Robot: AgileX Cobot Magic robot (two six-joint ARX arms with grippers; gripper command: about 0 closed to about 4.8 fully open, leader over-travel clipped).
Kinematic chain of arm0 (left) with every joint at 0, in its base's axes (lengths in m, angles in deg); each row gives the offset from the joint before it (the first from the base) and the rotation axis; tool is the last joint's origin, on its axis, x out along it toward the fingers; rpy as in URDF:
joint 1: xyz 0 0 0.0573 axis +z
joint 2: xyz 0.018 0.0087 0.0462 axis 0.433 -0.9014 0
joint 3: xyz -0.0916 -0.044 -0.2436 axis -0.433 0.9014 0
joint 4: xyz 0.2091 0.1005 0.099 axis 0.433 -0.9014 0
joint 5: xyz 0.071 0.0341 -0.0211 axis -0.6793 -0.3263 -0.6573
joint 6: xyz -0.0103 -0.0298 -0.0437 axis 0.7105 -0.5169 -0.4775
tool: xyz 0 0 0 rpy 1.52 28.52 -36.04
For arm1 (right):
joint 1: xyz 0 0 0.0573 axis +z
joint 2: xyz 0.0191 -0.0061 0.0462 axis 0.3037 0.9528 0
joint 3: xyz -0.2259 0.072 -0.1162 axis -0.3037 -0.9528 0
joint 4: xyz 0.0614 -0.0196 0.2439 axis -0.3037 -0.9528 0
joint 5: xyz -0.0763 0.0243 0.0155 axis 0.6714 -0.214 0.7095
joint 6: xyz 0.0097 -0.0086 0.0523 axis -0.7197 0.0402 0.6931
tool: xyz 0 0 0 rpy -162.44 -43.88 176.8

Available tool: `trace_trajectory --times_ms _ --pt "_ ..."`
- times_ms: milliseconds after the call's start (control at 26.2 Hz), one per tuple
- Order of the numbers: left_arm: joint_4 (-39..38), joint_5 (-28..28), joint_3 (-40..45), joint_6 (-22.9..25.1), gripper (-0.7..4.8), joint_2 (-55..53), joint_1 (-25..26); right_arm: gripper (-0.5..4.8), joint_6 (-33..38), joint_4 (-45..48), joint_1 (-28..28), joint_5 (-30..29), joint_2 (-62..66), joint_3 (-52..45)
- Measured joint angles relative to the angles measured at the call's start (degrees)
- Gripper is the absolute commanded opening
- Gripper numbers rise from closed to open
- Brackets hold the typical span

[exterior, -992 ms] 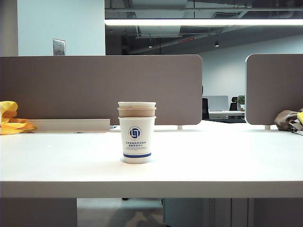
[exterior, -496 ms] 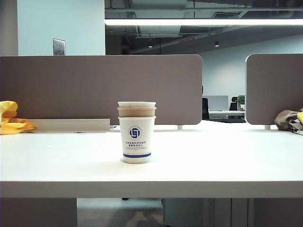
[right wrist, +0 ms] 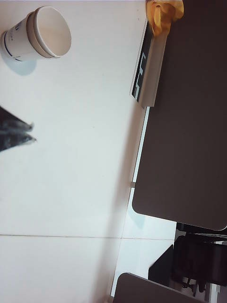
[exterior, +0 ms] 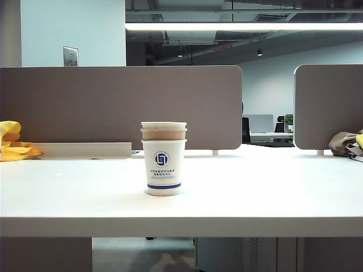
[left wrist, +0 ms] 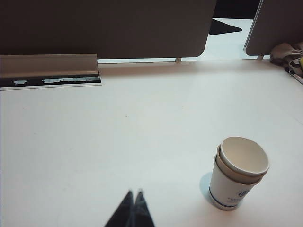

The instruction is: Pick up all the paper cups on the table one by one and stack them together.

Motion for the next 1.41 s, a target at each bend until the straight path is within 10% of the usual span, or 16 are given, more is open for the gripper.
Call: trace_trajectory --times_ms 725,1030,1412 --pt "5.49 0.02 3.23 0.00 -0.06 0.04 0.00 -0.01 0.00 0.17 0.04 -0.07 0.09 -0.98" --pt "15.54 0.02 13.03 -0.02 -0.06 5.99 0.00 -0.01 0.00 22.08 0.04 -0.04 -1.42 -10.19" --pt "15.41 0.02 22.53 -0.02 -0.06 19.71 0.00 -0.01 0.00 23.96 0.07 -0.07 -13.07 -20.81"
